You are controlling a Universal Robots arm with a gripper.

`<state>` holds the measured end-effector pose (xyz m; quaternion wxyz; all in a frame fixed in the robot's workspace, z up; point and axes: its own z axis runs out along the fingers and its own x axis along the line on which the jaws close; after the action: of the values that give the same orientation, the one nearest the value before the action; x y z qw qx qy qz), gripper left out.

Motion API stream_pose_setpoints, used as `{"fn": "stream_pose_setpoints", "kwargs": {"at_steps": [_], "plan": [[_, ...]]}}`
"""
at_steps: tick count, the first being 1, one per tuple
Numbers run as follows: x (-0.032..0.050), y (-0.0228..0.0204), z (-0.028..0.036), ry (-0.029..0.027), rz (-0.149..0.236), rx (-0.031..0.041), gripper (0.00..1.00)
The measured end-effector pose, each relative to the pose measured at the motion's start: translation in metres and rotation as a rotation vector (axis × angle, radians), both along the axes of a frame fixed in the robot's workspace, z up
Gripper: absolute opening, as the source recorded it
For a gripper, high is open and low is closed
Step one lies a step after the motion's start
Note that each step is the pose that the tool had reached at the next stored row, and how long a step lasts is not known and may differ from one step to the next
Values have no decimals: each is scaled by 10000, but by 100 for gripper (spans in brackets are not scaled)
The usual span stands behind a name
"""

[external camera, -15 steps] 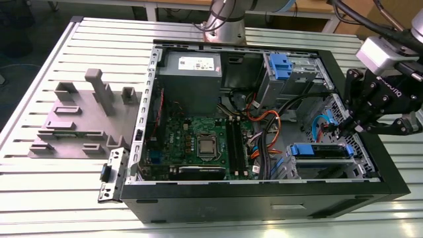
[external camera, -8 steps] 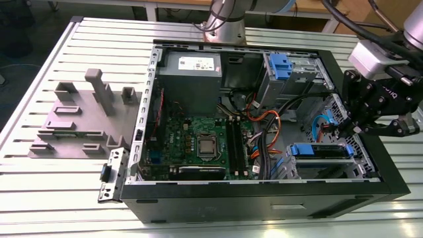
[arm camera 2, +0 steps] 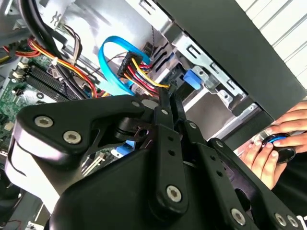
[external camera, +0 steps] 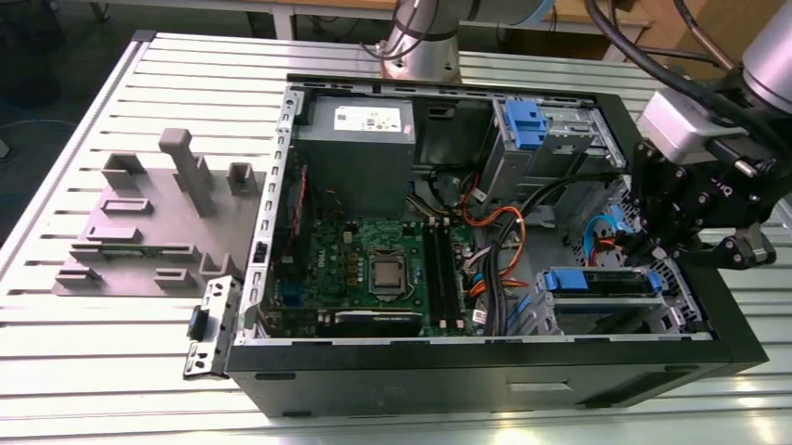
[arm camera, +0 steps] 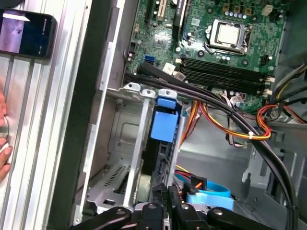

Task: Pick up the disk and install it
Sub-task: 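Insert the first disk wire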

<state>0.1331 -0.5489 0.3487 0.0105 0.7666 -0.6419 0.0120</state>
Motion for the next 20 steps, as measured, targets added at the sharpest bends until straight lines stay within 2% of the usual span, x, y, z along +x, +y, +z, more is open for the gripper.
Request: {"fn": "stream_pose_setpoints", "kwargs": {"at_steps": [2,7,10,14,17,20], "plan": [[-14,-13,-14,-69,-2,4,16],[-73,-19,-34,-429,-34,1,16],[-72,-19,-51,-476,-330,-7,16],[-84,-19,-64,-495,-663,-14,16],[-109,-19,-70,-512,-744,-13,16],[-109,-19,-76,-524,-743,-53,16]]}}
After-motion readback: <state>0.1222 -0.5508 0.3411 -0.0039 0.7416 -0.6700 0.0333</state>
